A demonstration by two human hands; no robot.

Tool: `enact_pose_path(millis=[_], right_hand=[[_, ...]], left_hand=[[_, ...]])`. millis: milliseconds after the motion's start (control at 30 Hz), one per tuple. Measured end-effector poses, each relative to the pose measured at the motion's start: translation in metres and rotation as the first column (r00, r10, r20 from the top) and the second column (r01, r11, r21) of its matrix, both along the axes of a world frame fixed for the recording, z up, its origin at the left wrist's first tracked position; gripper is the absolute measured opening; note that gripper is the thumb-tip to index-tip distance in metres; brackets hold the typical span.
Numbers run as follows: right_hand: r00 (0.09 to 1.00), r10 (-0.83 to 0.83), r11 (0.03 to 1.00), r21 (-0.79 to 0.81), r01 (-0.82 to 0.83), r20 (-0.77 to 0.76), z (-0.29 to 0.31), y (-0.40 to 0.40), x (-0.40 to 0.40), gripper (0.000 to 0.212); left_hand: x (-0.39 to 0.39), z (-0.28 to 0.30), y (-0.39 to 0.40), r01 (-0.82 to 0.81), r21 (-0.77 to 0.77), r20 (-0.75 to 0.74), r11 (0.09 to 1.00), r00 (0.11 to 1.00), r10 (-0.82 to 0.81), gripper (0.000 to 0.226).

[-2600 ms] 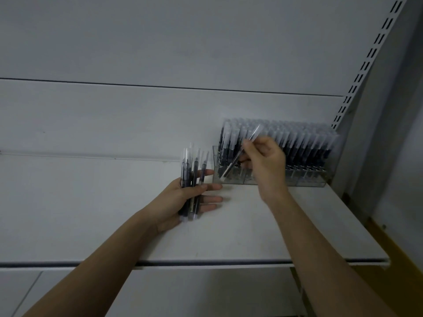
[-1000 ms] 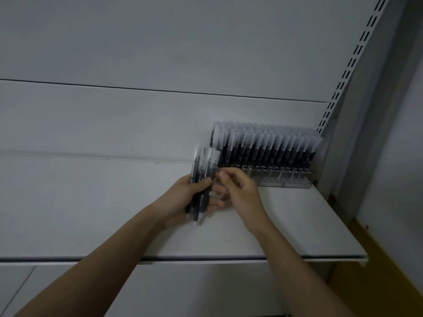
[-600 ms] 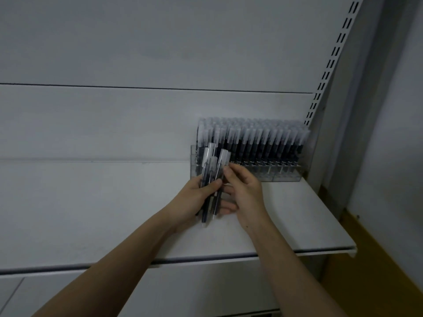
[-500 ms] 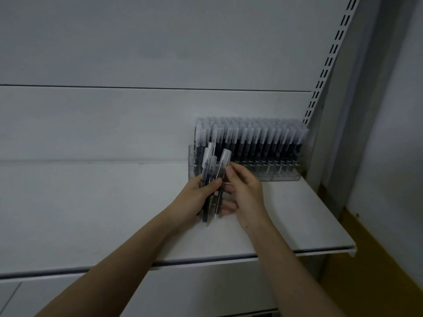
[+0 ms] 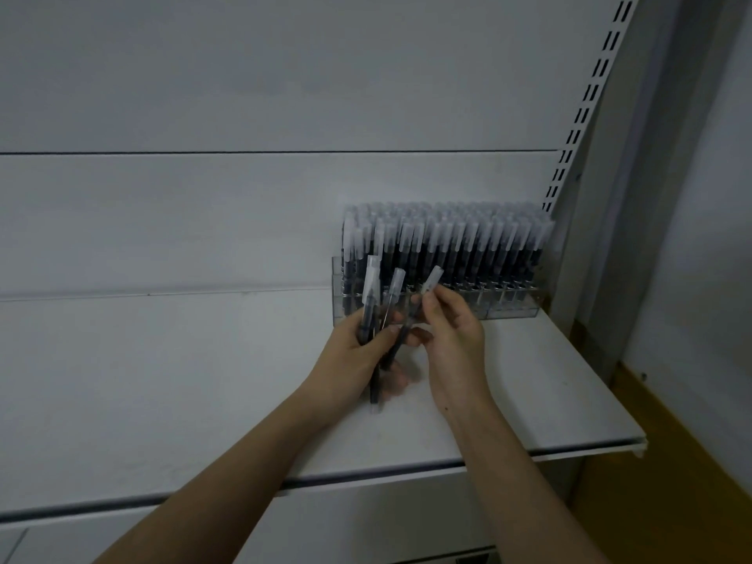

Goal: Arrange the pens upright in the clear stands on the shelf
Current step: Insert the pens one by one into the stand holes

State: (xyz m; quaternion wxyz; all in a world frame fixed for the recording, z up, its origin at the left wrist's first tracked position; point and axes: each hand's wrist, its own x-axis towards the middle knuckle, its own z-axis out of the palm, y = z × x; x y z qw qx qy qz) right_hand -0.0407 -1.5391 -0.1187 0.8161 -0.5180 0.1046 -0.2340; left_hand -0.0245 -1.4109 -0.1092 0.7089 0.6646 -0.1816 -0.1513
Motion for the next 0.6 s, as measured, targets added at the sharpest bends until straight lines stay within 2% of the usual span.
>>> enact_pose_path(millis=[100, 267, 433, 600], right_hand=[[1.000, -0.008, 0.999, -0.041, 0.009, 0.015, 0.004, 0.004, -0.003, 0.021], [0.991, -0.103, 0.969, -0.218, 0.119, 0.085, 0.025, -0.002, 0.002, 0.020], [0.954, -0.154, 0.906, -0.349, 0.241, 0.259, 0.064, -0.006, 0.015, 0.019], [0.932, -0.171, 0.790, -0.521, 0.324, 0.321, 0.072, -0.002, 0.033, 0.023]], left_hand=[[0.001, -0.002, 0.001, -0.046, 0.024, 0.059, 0.999, 0.997, 0.045, 0.015], [0.000, 0.004, 0.002, -0.178, -0.066, 0.063, 0.982, 0.981, 0.182, 0.010], [0.006, 0.009, 0.007, -0.397, -0.219, 0.074, 0.891, 0.904, 0.421, 0.010], [0.011, 0.008, 0.013, -0.479, -0.346, 0.044, 0.807, 0.850, 0.524, 0.015]])
